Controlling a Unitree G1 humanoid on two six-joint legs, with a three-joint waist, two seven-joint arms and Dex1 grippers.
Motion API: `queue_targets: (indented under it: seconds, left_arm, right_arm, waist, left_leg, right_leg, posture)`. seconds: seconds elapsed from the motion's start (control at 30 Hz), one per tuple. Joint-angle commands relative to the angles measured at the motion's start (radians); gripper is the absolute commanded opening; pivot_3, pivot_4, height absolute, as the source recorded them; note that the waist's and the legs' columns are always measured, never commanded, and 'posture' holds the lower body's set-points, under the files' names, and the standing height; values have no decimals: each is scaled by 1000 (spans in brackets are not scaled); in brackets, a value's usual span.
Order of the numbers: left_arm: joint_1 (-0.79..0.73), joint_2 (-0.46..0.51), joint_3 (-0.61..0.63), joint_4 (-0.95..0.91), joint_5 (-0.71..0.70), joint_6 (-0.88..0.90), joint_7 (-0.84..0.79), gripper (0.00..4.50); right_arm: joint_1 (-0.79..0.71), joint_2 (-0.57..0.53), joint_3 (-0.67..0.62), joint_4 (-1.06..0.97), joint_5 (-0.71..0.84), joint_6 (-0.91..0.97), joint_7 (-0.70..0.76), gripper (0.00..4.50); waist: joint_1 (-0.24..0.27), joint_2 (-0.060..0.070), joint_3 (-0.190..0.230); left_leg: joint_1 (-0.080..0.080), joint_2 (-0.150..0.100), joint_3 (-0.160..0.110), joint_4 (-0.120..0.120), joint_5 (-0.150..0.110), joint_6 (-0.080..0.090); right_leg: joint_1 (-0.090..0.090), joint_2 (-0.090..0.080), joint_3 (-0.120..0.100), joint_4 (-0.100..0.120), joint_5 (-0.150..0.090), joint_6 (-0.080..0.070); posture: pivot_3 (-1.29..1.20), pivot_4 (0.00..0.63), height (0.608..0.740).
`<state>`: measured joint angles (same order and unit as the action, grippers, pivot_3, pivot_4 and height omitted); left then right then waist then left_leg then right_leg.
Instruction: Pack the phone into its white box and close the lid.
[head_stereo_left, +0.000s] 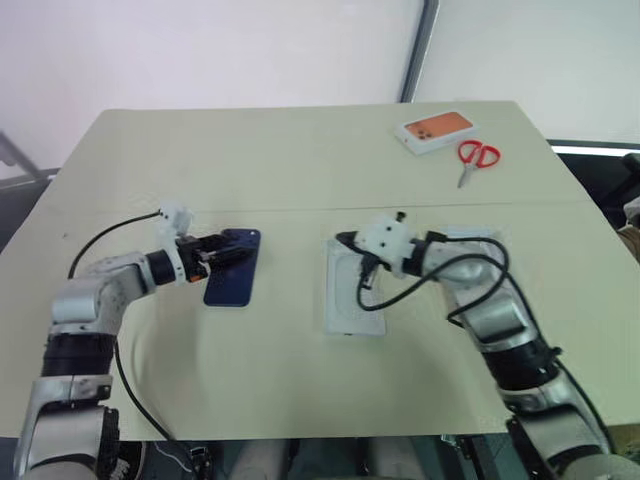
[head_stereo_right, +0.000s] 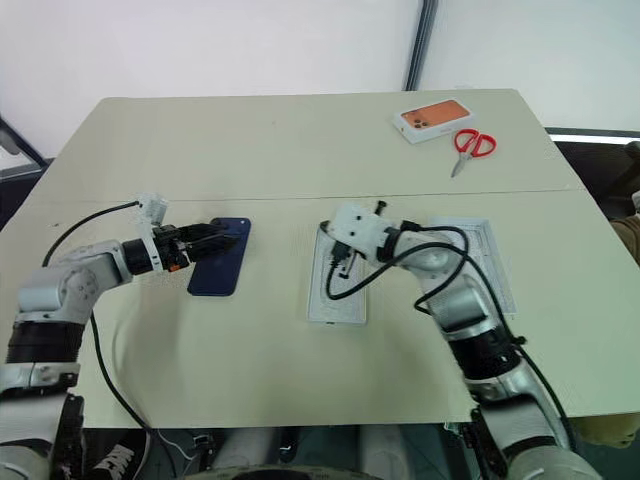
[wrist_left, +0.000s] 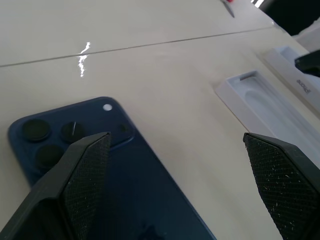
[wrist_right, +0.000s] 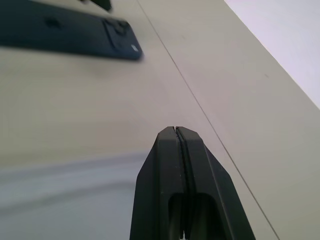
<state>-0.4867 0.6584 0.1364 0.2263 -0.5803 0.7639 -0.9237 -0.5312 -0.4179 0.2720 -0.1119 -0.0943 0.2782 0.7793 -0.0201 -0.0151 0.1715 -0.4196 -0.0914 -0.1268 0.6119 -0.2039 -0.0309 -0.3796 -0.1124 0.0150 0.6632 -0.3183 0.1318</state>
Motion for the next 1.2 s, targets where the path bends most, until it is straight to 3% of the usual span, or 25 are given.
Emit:
queue_targets:
  seconds: [0.03,0.3,0.53,0.9,1.2]
  left_arm:
    - [-32,65,42,80,-20,91,-28,4500]
    - [-66,97,32,196,7,230,1,4500]
    - [-86,91,-28,231,17,388,-1,4500]
    - [-55,39,-92,166,-5,564,-3,4500]
    - [-70,-22,-91,164,4,590,38,4500]
  right_arm:
    - [-97,115,73,102,-37,-4,-65,24]
    - [-174,275,232,289,-151,-55,-135,24]
    - [-194,304,325,419,-226,-64,-113,24]
    - [-212,361,327,484,-255,-85,-135,24]
    - [-208,353,320,488,-269,-102,-134,24]
  waist:
    - [-7,0,0]
    - [-18,-1,-1]
    - [-25,-1,-2]
    - [-23,7,-13]
    - [-13,12,-20]
  left_leg:
    - [0,0,0,0,0,0]
    - [-4,-1,0,0,4,-6]
    - [-4,0,0,0,4,-7]
    - [0,-1,1,-1,3,-5]
    - [7,-2,1,-1,1,-1]
  right_leg:
    - [0,0,0,1,0,0]
    - [-10,0,1,3,0,0]
    - [-11,1,1,5,0,0]
    - [-8,0,3,5,0,0]
    - [0,0,3,4,0,0]
  posture:
    - [0,150,740]
    - [0,150,740]
    - [0,150,740]
    - [0,150,740]
    - [0,150,740]
